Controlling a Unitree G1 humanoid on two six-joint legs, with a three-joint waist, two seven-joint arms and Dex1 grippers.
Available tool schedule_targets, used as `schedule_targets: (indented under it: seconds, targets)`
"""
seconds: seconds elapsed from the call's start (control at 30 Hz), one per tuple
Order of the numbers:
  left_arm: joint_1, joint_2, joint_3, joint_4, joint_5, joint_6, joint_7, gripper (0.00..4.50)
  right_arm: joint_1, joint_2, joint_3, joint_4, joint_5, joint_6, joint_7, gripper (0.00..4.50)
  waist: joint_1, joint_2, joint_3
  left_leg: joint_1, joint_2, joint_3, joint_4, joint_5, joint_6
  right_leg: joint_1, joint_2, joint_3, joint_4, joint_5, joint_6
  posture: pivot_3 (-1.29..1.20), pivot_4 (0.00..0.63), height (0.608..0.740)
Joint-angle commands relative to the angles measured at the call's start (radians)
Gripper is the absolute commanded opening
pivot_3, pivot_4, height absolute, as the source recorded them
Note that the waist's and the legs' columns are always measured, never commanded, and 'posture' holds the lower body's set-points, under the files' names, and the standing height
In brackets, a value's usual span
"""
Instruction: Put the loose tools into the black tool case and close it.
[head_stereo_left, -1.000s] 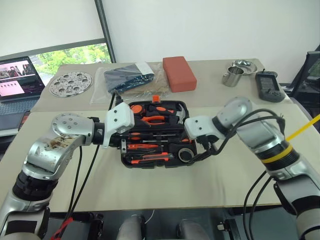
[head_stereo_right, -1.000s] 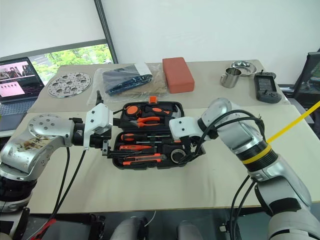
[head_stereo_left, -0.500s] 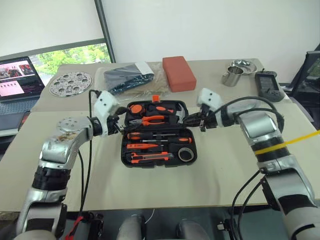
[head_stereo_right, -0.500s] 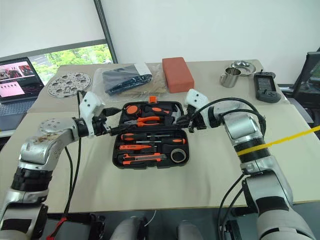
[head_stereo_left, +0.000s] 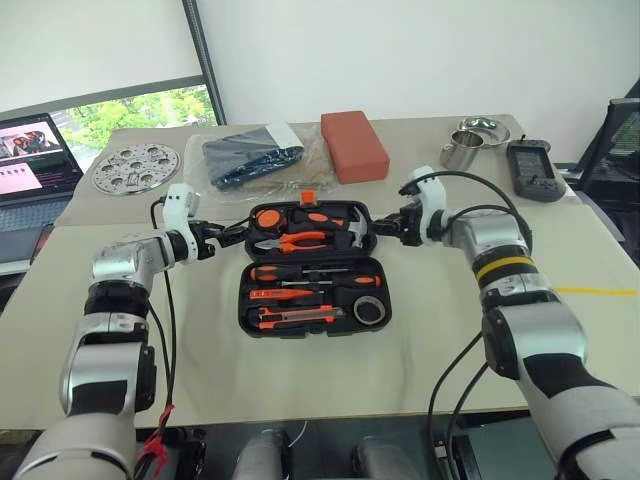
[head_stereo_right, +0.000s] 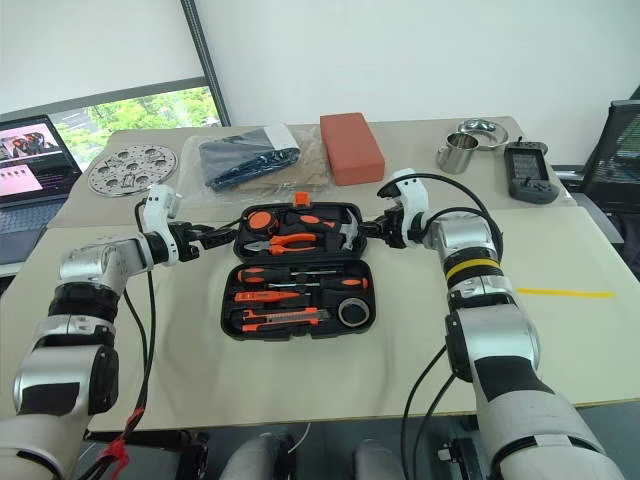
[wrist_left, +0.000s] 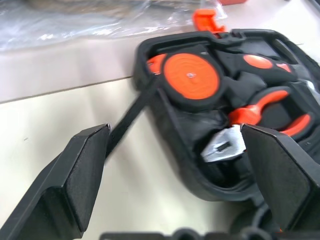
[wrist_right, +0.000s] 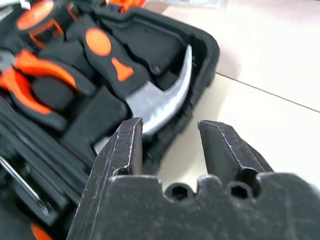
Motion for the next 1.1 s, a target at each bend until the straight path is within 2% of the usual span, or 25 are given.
schedule_targets:
  seconds: [0.03, 0.4, 0.47, 0.5, 0.57, 0.7, 0.73, 0.83, 0.87, 1.1]
  targets:
    - [-0.067, -0.006, 0.003, 0.112, 0.037, -0.033, -0.015, 4.5, -0.048, 0.008, -0.04, 0.055, 0.018, -0.011, -0.027, 2.17, 0.0, 0.0, 0.0, 0.0, 0.0, 0.0, 0.0, 0.0, 0.0, 0.0, 0.0, 0.0, 0.0, 0.0, 0.0, 0.0, 0.15, 0.74]
    - [-0.146, -0.072, 0.012, 0.261, 0.09, -0.051, 0.012, 4.5, -0.058, 0.025, -0.063, 0.128, 0.012, -0.011, -0.024, 2.17, -0.001, 0.0, 0.0, -0.001, 0.0, 0.0, 0.0, 0.0, 0.0, 0.0, 0.0, -0.001, 0.001, 0.0, 0.0, 0.0, 0.15, 0.74]
    - [-0.158, -0.086, 0.022, 0.284, 0.1, -0.078, 0.065, 3.96, -0.055, 0.028, -0.062, 0.13, 0.011, -0.014, -0.026, 2.21, -0.001, 0.0, 0.0, 0.0, 0.0, 0.0, 0.0, 0.0, 0.0, 0.0, 0.0, -0.001, 0.001, 0.0, 0.0, 0.0, 0.15, 0.74]
    - [-0.164, -0.094, 0.025, 0.296, 0.106, -0.09, 0.084, 3.79, -0.053, 0.028, -0.061, 0.131, 0.009, -0.017, -0.026, 1.95, -0.001, 0.0, 0.0, -0.001, 0.0, 0.0, 0.0, 0.0, 0.0, 0.0, 0.0, -0.001, 0.001, 0.0, 0.0, 0.0, 0.15, 0.74]
    - [-0.174, -0.104, 0.031, 0.311, 0.111, -0.102, 0.097, 2.98, -0.05, 0.03, -0.061, 0.132, 0.009, -0.017, -0.026, 1.52, -0.001, 0.0, 0.0, 0.0, 0.0, 0.0, 0.0, 0.0, 0.0, 0.0, 0.0, -0.001, 0.001, 0.0, 0.0, 0.0, 0.15, 0.74]
    - [-0.189, -0.12, 0.044, 0.328, 0.116, -0.114, 0.114, 1.56, -0.047, 0.034, -0.063, 0.134, 0.008, -0.02, -0.03, 0.16, -0.005, 0.0, 0.0, 0.0, 0.0, 0.0, 0.0, 0.0, -0.001, 0.0, 0.0, -0.001, 0.001, 0.0, 0.0, 0.0, 0.15, 0.74]
    - [-0.191, -0.125, 0.05, 0.333, 0.115, -0.118, 0.122, 1.25, -0.046, 0.036, -0.065, 0.135, 0.008, -0.02, -0.031, 0.0, -0.005, 0.0, 0.0, 0.001, 0.0, -0.001, 0.0, 0.001, -0.001, 0.0, 0.0, -0.001, 0.002, 0.0, 0.0, 0.0, 0.15, 0.74]
    - [-0.197, -0.134, 0.061, 0.343, 0.119, -0.126, 0.143, 0.24, -0.044, 0.039, -0.071, 0.136, 0.007, -0.02, -0.036, 0.0, -0.007, 0.0, 0.0, 0.001, -0.001, -0.001, 0.0, 0.001, -0.001, 0.0, 0.0, -0.001, 0.002, 0.0, 0.0, 0.0, 0.15, 0.74]
    - [-0.198, -0.134, 0.065, 0.344, 0.12, -0.126, 0.143, 0.04, -0.044, 0.039, -0.072, 0.136, 0.007, -0.02, -0.036, 0.0, -0.007, 0.0, 0.0, 0.001, -0.001, -0.001, 0.0, 0.001, -0.001, 0.0, 0.0, -0.002, 0.002, 0.0, 0.0, 0.0, 0.15, 0.74]
    - [-0.179, -0.134, 0.092, 0.317, 0.105, -0.179, 0.081, 0.02, -0.03, 0.039, -0.08, 0.111, 0.01, -0.053, -0.025, 0.0, -0.008, 0.0, 0.0, 0.001, -0.001, -0.002, 0.0, 0.001, -0.001, 0.0, 0.0, -0.002, 0.004, 0.0, 0.0, 0.0, 0.15, 0.74]
